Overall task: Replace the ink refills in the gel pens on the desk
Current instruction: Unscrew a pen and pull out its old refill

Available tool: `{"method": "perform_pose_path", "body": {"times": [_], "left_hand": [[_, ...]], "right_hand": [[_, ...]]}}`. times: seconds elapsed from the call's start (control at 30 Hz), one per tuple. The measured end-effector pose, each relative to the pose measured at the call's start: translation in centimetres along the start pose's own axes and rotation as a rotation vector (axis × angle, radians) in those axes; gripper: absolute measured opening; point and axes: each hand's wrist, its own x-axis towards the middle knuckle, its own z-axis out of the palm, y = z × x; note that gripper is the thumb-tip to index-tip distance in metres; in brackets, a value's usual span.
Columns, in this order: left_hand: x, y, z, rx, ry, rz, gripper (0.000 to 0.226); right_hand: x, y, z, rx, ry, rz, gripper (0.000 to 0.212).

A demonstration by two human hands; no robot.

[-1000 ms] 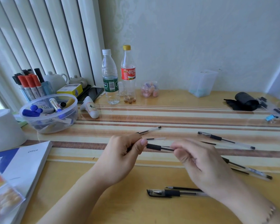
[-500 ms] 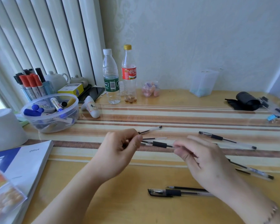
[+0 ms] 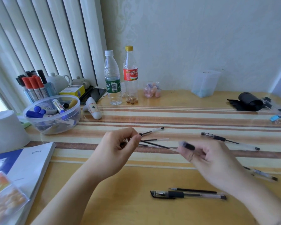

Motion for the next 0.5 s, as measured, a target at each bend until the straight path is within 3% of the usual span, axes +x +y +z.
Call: {"method": "perform_pose_path", "body": {"times": [0.2, 0.33, 0.5], "left_hand": [[0.2, -0.8, -1.8, 0.087, 0.036, -0.089, 0.028], [0.5, -2.0, -2.9, 0.136, 0.238, -0.212, 0.004], [0.5, -2.7, -0.1, 0.379, 0.141, -0.23, 0.003]], "right_hand": [[-0.2, 0.3, 0.7, -0.208, -0.039, 0.038, 0.045], [0.2, 0.1, 1.7, -0.333, -0.066, 0.03, 0.029], [0.8, -0.4, 3.4, -0.447, -0.158, -0.009, 0.028]]}}
